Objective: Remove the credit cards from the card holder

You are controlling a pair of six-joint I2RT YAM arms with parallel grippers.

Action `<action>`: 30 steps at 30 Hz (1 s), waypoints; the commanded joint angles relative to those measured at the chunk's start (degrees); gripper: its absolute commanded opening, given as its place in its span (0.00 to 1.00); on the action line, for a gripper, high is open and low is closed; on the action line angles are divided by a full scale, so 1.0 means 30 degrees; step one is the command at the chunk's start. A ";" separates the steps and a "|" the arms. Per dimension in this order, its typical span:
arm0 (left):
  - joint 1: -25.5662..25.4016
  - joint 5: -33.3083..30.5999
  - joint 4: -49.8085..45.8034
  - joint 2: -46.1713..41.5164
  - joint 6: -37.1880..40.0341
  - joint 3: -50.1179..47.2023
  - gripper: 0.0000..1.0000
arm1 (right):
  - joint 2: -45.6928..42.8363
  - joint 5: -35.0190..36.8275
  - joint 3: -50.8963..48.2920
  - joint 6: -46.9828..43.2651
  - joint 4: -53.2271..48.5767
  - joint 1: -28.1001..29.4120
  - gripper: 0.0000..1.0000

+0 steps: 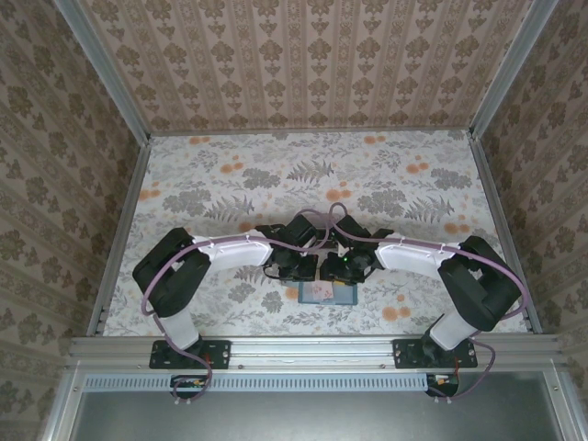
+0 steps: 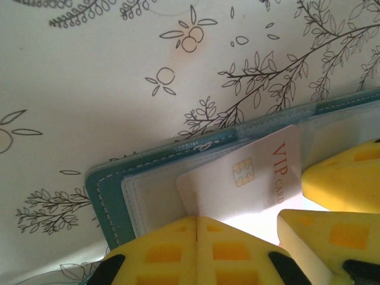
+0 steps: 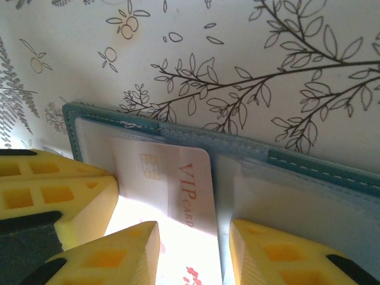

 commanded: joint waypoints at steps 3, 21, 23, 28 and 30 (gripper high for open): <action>-0.0150 0.0323 -0.0159 0.0572 0.0627 -0.0623 0.00 | 0.0050 -0.1425 -0.0675 0.0661 0.1400 -0.0193 0.36; -0.0143 -0.0140 -0.0629 0.0737 0.0768 -0.0825 0.00 | -0.1848 -0.2592 -0.1623 0.1653 0.2601 -0.0668 0.17; -0.0138 -0.0200 -0.0768 0.0680 0.0797 -0.0790 0.00 | -0.1722 -0.2453 -0.1611 0.1573 0.2372 -0.0660 0.13; -0.0128 -0.0674 -0.1306 0.0418 0.0916 -0.0767 0.00 | -0.1859 -0.1744 -0.1525 0.1227 0.1554 -0.0669 0.05; -0.0143 -0.0971 -0.1649 0.0276 0.1044 -0.0745 0.00 | -0.2089 -0.0974 -0.1313 0.0848 0.0568 -0.0686 0.04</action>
